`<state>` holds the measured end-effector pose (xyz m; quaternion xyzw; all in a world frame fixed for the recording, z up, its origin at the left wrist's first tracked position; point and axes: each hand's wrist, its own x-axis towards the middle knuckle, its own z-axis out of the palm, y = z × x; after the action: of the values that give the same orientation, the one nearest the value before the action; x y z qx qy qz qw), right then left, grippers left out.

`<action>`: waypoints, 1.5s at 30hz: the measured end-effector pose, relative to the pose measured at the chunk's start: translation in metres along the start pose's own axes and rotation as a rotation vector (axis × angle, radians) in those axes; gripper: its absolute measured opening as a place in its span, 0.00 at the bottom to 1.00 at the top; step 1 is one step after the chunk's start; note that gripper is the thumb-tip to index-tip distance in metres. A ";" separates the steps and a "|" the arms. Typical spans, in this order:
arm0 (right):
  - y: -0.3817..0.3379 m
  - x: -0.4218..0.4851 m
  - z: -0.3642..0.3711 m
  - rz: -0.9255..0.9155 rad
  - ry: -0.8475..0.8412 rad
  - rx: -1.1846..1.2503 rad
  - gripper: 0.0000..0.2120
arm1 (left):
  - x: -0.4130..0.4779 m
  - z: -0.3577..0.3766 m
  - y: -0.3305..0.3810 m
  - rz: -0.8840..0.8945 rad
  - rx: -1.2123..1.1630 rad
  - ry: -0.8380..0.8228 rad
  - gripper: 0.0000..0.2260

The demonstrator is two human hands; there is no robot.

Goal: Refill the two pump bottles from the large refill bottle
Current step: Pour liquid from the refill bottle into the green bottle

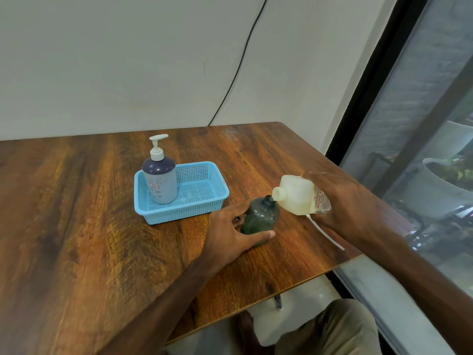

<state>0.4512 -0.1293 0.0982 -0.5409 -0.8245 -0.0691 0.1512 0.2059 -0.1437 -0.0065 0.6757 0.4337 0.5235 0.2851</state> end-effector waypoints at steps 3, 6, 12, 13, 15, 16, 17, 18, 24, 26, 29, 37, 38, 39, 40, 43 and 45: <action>-0.002 0.000 -0.001 0.007 -0.003 0.003 0.39 | 0.000 0.000 0.001 0.001 -0.005 0.002 0.32; -0.002 0.000 -0.001 0.005 -0.001 -0.004 0.39 | 0.000 -0.001 0.001 0.003 0.010 0.003 0.32; -0.003 0.001 -0.001 0.007 -0.003 -0.003 0.39 | 0.000 -0.001 0.000 0.003 0.023 0.008 0.33; -0.003 0.000 -0.001 0.008 -0.002 -0.003 0.38 | 0.000 -0.001 -0.001 0.001 0.021 0.010 0.33; -0.003 0.000 -0.001 0.006 -0.007 -0.010 0.38 | 0.000 -0.001 -0.001 -0.007 0.018 0.011 0.33; -0.002 0.000 -0.001 0.006 -0.011 -0.012 0.38 | 0.000 0.000 -0.002 -0.010 0.018 0.011 0.33; -0.002 0.000 -0.001 0.003 -0.011 -0.012 0.38 | 0.000 0.000 -0.002 -0.011 0.019 0.012 0.33; -0.002 0.000 -0.001 0.000 -0.008 -0.010 0.38 | 0.000 0.000 -0.003 -0.013 0.019 0.014 0.33; -0.002 0.000 -0.003 0.003 -0.017 -0.024 0.39 | 0.000 0.001 -0.003 -0.027 0.018 0.008 0.34; -0.003 0.000 -0.004 0.002 -0.017 -0.024 0.38 | 0.000 0.000 -0.002 -0.024 0.020 0.004 0.34; -0.005 -0.001 -0.006 0.004 -0.011 -0.022 0.38 | -0.001 0.000 -0.001 -0.021 0.017 0.002 0.33; -0.005 -0.001 -0.006 -0.002 -0.001 -0.018 0.37 | -0.001 -0.001 0.001 0.001 0.012 -0.008 0.32; -0.005 -0.001 -0.006 -0.002 -0.002 -0.021 0.37 | -0.001 -0.001 0.000 0.001 0.013 -0.008 0.31; -0.005 -0.001 -0.007 -0.004 -0.004 -0.024 0.37 | -0.001 -0.001 0.000 0.000 0.015 -0.010 0.31; -0.005 -0.001 -0.007 -0.005 -0.009 -0.026 0.37 | -0.001 -0.001 0.000 0.000 0.020 -0.010 0.31; -0.004 -0.001 -0.007 -0.005 -0.014 -0.026 0.37 | -0.001 -0.001 0.000 0.000 0.029 -0.010 0.31; -0.005 -0.001 -0.007 -0.001 -0.013 -0.024 0.38 | -0.001 -0.001 0.000 -0.003 0.031 -0.011 0.31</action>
<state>0.4482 -0.1336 0.1044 -0.5427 -0.8249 -0.0755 0.1393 0.2051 -0.1450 -0.0064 0.6822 0.4413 0.5125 0.2777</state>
